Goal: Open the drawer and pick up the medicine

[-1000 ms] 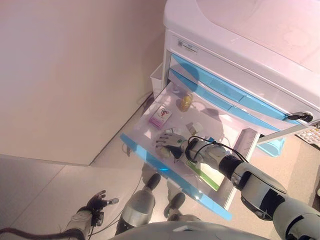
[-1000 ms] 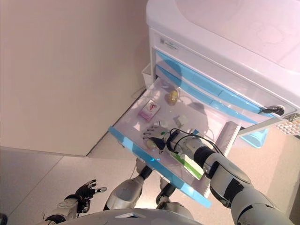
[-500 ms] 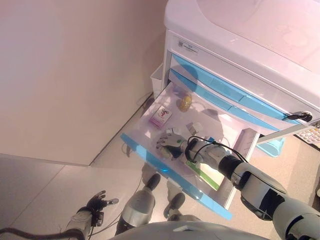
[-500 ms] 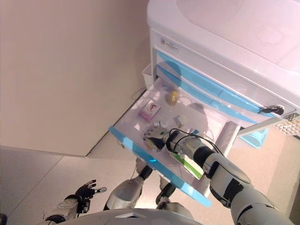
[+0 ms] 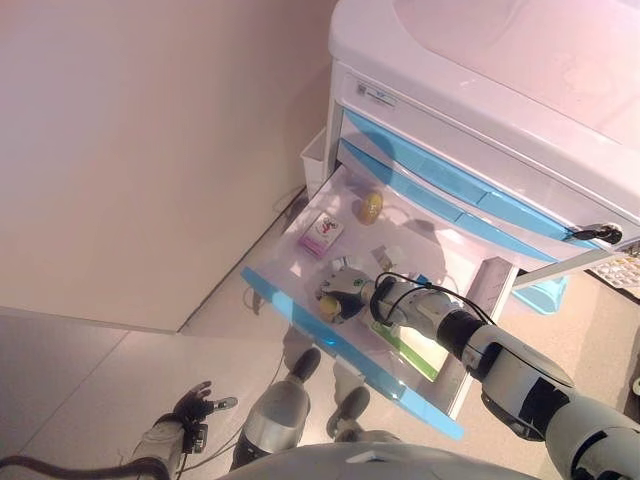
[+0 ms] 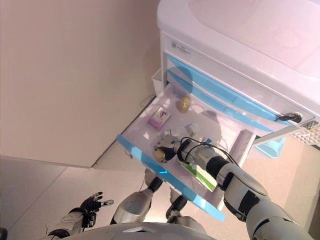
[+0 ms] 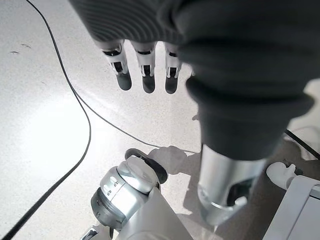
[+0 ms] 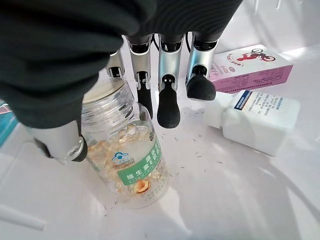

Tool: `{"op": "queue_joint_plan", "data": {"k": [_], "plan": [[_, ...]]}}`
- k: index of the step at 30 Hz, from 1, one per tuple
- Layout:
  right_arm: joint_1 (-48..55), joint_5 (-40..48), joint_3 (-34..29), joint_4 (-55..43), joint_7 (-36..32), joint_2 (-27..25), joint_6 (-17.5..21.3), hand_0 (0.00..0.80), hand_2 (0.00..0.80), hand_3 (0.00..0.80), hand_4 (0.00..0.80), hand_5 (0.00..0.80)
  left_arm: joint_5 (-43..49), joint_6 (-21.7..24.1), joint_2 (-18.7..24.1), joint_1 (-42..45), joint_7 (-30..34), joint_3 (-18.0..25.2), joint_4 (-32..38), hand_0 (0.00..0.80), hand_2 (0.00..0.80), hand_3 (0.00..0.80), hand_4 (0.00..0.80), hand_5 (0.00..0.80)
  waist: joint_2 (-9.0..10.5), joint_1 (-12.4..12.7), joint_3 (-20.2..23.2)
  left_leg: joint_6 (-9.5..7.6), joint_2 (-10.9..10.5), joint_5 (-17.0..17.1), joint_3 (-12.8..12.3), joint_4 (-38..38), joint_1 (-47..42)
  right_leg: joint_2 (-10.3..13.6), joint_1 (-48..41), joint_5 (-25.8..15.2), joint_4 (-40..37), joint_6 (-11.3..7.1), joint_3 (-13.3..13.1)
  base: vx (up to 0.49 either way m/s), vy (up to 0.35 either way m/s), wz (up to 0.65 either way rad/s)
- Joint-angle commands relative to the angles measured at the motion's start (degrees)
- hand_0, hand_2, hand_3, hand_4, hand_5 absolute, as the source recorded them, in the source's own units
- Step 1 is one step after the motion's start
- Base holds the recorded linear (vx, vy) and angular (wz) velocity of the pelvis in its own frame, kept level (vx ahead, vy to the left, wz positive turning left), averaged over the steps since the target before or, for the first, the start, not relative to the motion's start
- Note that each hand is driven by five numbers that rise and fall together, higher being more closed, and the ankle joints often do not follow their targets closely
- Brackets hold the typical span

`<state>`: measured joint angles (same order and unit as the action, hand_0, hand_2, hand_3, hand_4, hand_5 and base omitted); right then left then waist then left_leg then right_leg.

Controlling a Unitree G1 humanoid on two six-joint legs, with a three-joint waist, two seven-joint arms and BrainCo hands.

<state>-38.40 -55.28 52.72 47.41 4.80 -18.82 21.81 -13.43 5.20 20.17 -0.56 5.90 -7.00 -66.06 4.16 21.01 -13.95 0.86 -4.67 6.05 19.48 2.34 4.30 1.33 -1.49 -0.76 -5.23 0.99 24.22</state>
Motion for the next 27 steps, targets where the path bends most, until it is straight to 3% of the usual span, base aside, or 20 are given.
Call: {"op": "queue_joint_plan", "data": {"k": [1,9,13,17,20,27], "plan": [[-0.32,0.08,2.24,-2.4,1.69,1.88,1.58,0.8,0.8,0.8,0.8,0.8,1.46,0.68,-0.17,0.59,-0.55,-1.4,-2.33,0.0,0.0,0.0,0.0,0.0,0.87,0.51,1.12,-0.17,-1.48,-1.96,-1.77,2.61,0.22,0.12,-1.77,3.64,4.04,-2.82,-1.25,0.0,0.0,0.0],[-1.12,0.59,2.1,-5.95,2.57,0.35,1.42,0.8,0.8,0.8,0.8,0.8,2.37,-0.01,-0.08,0.69,-0.37,-0.89,-2.43,0.0,0.0,0.0,0.0,0.0,1.31,0.02,1.44,-0.25,-1.39,-2.11,-2.2,2.66,-0.15,0.01,-1.92,3.43,3.9,-2.91,-1.84,0.0,0.0,0.0],[-3.07,4.51,2.49,-16.19,-0.63,-4.06,0.85,0.8,0.8,0.8,0.8,0.8,3.04,-0.67,0.33,1.06,-0.42,0.34,-2.56,0.0,0.0,0.0,0.0,0.0,2.19,-1.36,2.12,-0.23,-1.14,-2.15,-2.87,2.66,-0.45,-0.11,-1.83,2.87,3.64,-3.19,-2.73,-0.002,0.003,-0.07],[-4.77,15.3,0.34,-33.92,-9.31,-12.59,-2.11,0.8,0.8,0.8,0.8,0.8,3.36,-1.84,0.75,1.62,-0.68,2.34,-3.0,0.0,0.0,0.0,0.0,0.0,3.3,-3.71,3.37,-0.15,-0.65,-2.74,-4.59,2.66,-1.42,-0.41,-2.1,2.44,3.28,-3.36,-4.71,0.026,0.014,-0.23],[-5.05,22.76,-4.14,-46.1,-16.47,-18.8,-1.61,0.8,0.8,0.8,0.8,0.8,3.93,-1.49,0.65,2.43,-0.68,4.15,-3.88,0.0,0.0,0.0,0.0,0.0,3.68,-5.62,4.49,-0.32,-0.28,-3.25,-6.2,2.66,-2.36,-0.71,-2.28,2.3,3.13,-3.41,-6.63,0.04,0.033,-0.29],[-7.53,46.96,-15.84,-62.75,-31.56,-31.33,-6.41,0.8,0.8,0.8,0.8,0.8,4.64,-0.97,0.0,3.97,-0.76,5.89,-4.84,0.0,0.0,0.0,0.0,0.0,3.97,-9.37,7.13,-0.79,0.21,-4.31,-9.88,2.66,-4.09,-1.21,-2.62,2.0,2.71,-3.54,-10.42,0.031,0.039,-0.34]]}}
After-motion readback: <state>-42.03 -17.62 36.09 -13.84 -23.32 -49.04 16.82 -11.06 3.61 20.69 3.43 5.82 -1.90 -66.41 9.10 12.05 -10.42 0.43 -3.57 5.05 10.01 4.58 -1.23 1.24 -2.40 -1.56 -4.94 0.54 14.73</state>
